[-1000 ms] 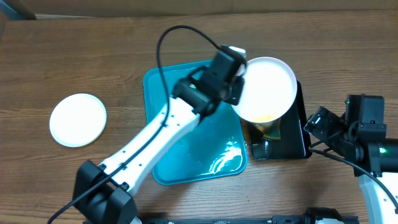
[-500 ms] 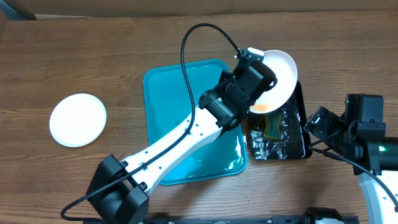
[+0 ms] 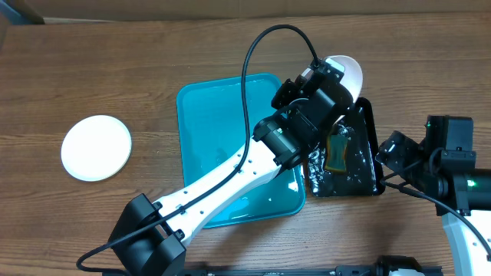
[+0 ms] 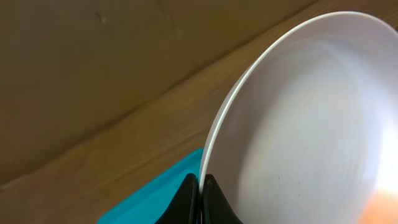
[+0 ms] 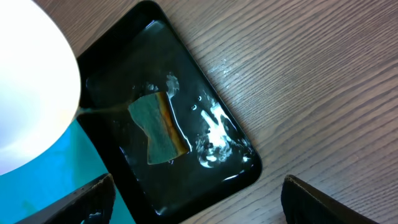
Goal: Clean dirty plates on tray and stack at the side
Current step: 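Lift the white plate with the left gripper and tilt it over the black tray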
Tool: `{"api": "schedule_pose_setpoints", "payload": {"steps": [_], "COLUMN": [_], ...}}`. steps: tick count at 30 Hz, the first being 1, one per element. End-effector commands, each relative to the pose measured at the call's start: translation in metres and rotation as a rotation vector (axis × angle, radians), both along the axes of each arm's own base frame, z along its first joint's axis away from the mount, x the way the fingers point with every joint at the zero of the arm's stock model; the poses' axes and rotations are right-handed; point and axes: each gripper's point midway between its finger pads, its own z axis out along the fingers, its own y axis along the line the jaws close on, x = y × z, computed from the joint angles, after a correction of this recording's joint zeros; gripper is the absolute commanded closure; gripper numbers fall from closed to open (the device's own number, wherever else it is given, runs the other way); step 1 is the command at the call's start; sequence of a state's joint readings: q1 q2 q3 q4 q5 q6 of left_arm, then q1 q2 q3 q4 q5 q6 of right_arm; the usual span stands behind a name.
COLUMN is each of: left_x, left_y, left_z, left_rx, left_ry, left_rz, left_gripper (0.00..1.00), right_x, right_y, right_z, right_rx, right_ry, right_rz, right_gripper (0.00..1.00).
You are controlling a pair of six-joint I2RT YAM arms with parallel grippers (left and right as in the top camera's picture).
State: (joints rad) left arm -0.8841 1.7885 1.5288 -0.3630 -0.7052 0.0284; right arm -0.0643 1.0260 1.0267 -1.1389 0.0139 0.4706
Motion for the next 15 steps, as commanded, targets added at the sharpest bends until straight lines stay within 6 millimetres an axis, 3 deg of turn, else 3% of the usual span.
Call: {"api": "schedule_pose_setpoints", "payload": {"steps": [1, 15], "left_x": [0.002, -0.021], "left_y": [-0.001, -0.022], "left_z": [0.018, 0.038], "left_rx": [0.088, 0.24], "left_ry": [-0.07, -0.172], "left_rz": [-0.005, -0.044], "left_gripper": [0.96, 0.96], "right_x": [0.002, 0.0], "right_y": [-0.001, -0.001], "right_z": [0.003, 0.002], "right_rx": [-0.001, -0.001], "right_ry": [-0.012, -0.003], "right_rz": [0.0, 0.0], "right_gripper": [0.13, 0.09]}}
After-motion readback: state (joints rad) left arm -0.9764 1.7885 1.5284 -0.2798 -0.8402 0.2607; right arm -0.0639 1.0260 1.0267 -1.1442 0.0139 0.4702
